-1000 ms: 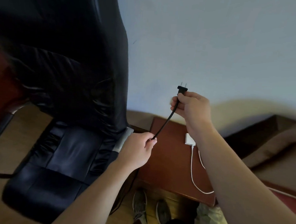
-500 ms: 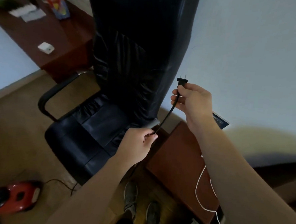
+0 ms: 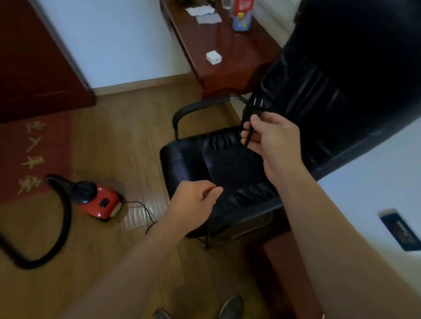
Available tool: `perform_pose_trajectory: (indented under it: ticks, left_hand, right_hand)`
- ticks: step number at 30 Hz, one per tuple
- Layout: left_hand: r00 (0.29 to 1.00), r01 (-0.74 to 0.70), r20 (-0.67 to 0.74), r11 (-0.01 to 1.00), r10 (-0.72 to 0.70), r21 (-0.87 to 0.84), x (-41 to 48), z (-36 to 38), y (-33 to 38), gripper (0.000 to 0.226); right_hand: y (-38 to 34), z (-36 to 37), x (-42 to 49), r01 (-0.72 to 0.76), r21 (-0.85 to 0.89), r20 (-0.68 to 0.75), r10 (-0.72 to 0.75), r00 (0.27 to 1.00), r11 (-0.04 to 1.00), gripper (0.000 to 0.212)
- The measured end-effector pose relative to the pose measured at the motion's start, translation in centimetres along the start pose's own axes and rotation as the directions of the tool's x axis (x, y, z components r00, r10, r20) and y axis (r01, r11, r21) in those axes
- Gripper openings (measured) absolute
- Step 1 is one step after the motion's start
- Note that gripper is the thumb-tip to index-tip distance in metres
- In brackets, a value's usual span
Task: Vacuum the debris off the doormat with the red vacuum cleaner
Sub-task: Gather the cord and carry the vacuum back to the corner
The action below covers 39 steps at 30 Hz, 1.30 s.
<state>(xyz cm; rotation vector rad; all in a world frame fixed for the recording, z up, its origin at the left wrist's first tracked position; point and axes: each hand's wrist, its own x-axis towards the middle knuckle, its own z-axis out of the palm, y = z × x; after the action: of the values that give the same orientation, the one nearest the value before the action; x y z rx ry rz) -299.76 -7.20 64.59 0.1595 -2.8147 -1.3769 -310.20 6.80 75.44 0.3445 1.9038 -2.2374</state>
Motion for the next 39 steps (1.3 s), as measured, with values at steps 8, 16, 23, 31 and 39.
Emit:
perform_pose_trajectory:
  ticks: [8,16,23,31,39]
  left_hand:
    - [0.988,0.053,-0.146,0.997,-0.059,-0.048,-5.6,-12.2,-9.3,0.029]
    - [0.938,0.157,-0.306,0.987,-0.161,-0.037,-10.4,-21.3,-17.4,0.035]
    - [0.875,0.234,-0.41,0.966,-0.257,-0.106,-11.5,-26.7,-22.5,0.037]
    - [0.822,0.344,-0.382,0.903,-0.422,-0.257,-8.5,-31.4,-27.6,0.033]
    - [0.782,0.429,-0.35,0.852,-0.516,-0.299,-3.3,-36.6,-33.2,0.043]
  right_hand:
    - [3.7,16.4,-4.5,0.005,-0.036,0.188,0.002,0.982,0.999,0.008]
    - [6.8,29.8,-9.7,0.007,-0.107,0.373,0.034,0.927,0.994,0.013]
    - [7.9,40.5,-11.1,0.053,-0.212,0.539,0.072,0.839,0.976,0.018]
    - [10.6,51.5,-7.2,0.064,-0.384,0.647,0.219,0.73,0.921,0.031]
    - [14.2,61.7,-2.3,0.063,-0.46,0.683,0.307,0.662,0.886,0.032]
